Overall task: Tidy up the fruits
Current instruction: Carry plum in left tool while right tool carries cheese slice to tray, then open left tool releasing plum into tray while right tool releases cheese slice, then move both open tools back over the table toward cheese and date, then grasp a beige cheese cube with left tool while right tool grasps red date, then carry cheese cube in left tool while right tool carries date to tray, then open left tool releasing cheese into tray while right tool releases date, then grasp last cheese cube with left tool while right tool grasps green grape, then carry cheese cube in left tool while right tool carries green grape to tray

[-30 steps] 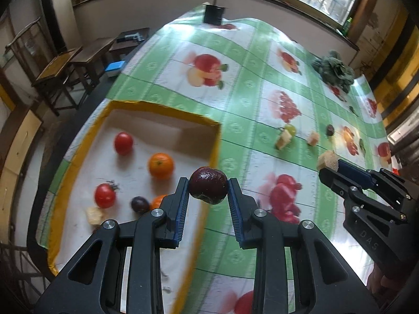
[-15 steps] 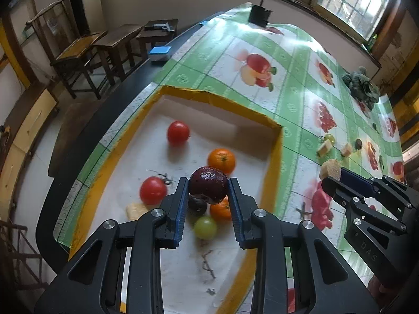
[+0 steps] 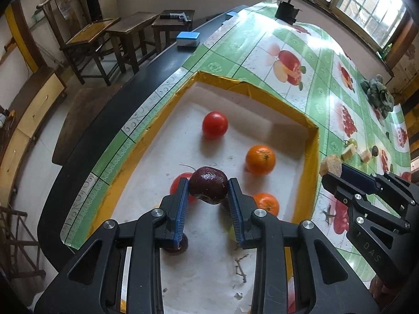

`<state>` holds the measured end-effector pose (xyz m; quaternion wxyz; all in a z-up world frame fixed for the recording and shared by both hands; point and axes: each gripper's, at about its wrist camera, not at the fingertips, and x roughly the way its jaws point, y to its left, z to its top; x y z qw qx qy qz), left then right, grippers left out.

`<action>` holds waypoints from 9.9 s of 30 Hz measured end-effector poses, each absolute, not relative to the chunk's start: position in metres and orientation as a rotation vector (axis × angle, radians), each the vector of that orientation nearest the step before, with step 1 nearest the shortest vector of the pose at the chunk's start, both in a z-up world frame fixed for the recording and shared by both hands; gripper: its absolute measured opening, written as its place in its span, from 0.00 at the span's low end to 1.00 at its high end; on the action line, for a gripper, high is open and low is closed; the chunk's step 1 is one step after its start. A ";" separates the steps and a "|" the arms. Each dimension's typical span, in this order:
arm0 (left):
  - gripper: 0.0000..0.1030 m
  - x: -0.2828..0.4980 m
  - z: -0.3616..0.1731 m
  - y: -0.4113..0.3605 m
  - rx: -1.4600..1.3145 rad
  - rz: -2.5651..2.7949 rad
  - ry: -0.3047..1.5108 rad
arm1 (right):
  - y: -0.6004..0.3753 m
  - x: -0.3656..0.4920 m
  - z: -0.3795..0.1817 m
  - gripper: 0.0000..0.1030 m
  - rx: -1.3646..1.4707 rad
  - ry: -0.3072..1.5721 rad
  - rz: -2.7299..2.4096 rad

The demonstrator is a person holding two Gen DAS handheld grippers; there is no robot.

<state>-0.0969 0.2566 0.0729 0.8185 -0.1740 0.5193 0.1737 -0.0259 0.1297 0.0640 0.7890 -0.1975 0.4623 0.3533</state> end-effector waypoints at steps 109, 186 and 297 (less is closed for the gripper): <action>0.57 0.040 0.065 0.002 -0.117 0.017 1.149 | -0.169 0.072 0.054 0.34 -0.075 1.107 0.372; 0.16 -0.026 0.098 0.102 -0.173 0.153 1.066 | -0.032 0.024 0.087 0.22 -0.197 1.023 0.677; 0.14 0.037 0.059 0.127 -0.156 0.017 1.143 | 0.011 0.109 0.022 0.25 -0.245 1.092 0.723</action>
